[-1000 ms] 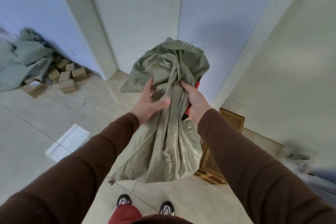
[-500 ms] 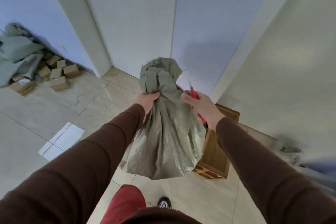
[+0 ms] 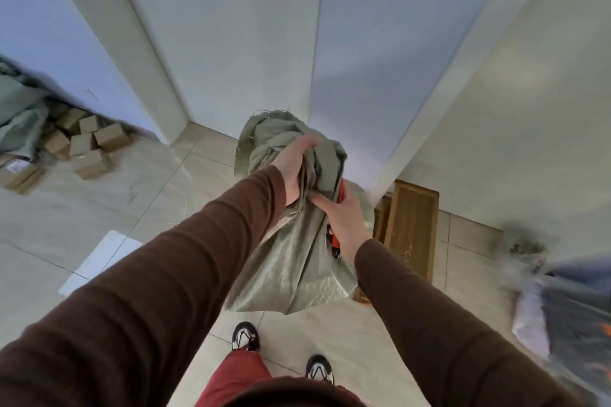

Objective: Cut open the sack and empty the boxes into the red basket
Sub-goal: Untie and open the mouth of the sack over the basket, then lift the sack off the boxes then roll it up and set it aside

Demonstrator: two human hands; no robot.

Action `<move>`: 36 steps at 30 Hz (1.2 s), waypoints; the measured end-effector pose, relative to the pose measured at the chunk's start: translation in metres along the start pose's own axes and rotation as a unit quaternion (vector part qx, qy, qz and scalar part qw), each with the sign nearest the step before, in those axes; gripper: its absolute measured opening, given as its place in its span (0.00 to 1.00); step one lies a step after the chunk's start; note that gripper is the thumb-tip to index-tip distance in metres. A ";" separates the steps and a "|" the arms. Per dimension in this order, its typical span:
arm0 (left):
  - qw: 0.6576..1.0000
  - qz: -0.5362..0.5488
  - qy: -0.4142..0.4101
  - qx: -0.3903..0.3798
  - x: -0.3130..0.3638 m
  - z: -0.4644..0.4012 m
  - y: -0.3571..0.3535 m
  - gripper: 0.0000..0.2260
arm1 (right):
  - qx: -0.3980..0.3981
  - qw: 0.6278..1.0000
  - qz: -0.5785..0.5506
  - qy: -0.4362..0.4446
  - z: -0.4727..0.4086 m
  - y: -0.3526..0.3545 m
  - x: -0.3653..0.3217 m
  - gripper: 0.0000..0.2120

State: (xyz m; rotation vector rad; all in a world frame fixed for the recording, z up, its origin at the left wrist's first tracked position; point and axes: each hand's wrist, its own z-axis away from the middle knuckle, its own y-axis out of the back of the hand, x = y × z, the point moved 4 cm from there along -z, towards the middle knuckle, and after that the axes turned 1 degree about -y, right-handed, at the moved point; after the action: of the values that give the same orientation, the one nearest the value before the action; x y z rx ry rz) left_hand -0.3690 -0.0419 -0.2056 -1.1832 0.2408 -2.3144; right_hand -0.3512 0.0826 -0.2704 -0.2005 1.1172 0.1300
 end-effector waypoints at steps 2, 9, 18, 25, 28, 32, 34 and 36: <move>0.998 -0.058 -0.008 -0.033 0.007 -0.004 0.015 0.19 | 0.046 0.998 -0.036 -0.022 -0.007 -0.014 -0.003 0.10; 0.856 -0.493 -0.137 -0.069 0.023 -0.006 0.117 0.39 | 0.117 0.965 -0.173 -0.159 -0.043 -0.043 -0.027 0.12; 0.752 -0.639 -0.120 0.109 -0.014 -0.021 0.203 0.12 | 0.153 0.933 -0.243 -0.216 -0.067 -0.055 -0.050 0.17; 0.903 -0.408 -0.132 0.040 0.019 -0.050 0.140 0.10 | 0.095 0.991 0.064 -0.066 -0.055 -0.033 -0.048 0.63; 0.913 -0.389 -0.121 0.011 0.030 -0.062 0.111 0.12 | 0.003 0.988 0.152 -0.015 -0.048 -0.038 -0.037 0.60; 0.910 -0.401 -0.099 -0.022 0.041 -0.078 0.083 0.14 | -0.043 0.986 0.163 -0.012 -0.050 -0.036 -0.026 0.51; 0.899 -0.425 -0.098 -0.034 0.043 -0.086 0.070 0.13 | -0.030 0.981 0.193 -0.006 -0.056 -0.036 -0.026 0.45; 0.886 -0.450 -0.102 -0.048 0.043 -0.094 0.059 0.09 | 0.017 0.971 0.239 0.003 -0.068 -0.032 -0.025 0.30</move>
State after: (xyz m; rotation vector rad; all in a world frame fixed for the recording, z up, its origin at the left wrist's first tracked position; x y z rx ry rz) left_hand -0.4427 -0.1216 -0.2542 -1.8561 -0.3643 -2.9113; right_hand -0.4149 0.0366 -0.2735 0.1039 1.1565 0.5390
